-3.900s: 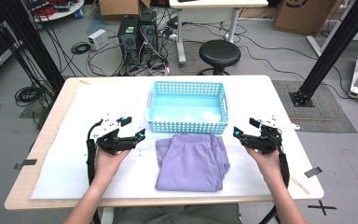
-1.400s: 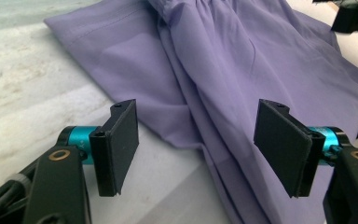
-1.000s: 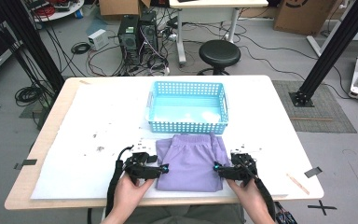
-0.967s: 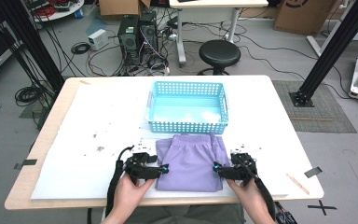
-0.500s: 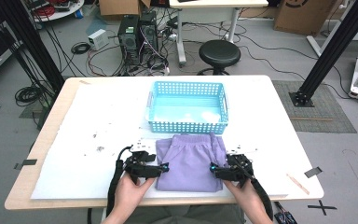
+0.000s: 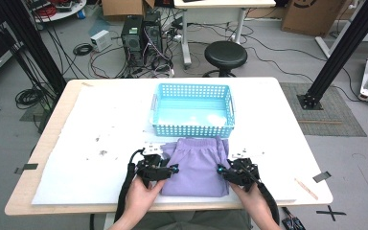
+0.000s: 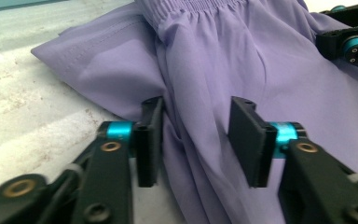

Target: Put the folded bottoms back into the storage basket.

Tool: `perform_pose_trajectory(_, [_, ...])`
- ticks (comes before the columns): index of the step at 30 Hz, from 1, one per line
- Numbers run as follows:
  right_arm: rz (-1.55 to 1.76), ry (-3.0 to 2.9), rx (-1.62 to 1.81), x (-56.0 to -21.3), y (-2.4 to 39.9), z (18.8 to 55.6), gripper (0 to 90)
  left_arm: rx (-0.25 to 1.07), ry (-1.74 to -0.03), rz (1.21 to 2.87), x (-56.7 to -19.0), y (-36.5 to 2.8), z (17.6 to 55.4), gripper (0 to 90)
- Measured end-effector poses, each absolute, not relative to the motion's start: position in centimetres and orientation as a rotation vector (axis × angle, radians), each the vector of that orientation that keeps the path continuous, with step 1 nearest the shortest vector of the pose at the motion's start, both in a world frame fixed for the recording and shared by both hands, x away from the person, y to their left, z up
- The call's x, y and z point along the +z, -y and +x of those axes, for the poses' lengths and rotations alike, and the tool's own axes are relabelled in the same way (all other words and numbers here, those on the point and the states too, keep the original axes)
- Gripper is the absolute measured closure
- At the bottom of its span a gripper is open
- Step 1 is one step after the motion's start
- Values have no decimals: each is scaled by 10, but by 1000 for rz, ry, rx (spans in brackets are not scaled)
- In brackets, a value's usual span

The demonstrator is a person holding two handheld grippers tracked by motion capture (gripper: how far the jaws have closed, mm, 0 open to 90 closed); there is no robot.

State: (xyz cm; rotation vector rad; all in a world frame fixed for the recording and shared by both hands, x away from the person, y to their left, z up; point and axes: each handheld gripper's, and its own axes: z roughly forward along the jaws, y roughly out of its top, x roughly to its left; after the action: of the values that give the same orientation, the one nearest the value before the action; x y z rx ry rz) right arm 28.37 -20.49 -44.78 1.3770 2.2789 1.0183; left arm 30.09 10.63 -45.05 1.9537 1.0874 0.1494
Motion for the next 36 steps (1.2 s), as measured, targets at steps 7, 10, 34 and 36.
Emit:
perform_pose_trajectory(7, [1338, -2313, 1033, -448, 199, 285, 682, 163, -1069, 1972, -451, -98, 302, 680])
perform_pose_trajectory(10, [1316, -2323, 1033, -448, 198, 285, 758, 163, -1058, 1982, -451, -96, 303, 744])
perform_pose_trajectory(34, [1189, -2249, 1236, -410, 206, 276, 872, 183, -906, 1903, -406, -106, 293, 835])
perform_pose_trajectory(36, [1171, -2236, 1255, -402, 207, 274, 872, 187, -896, 1898, -399, -108, 292, 835])
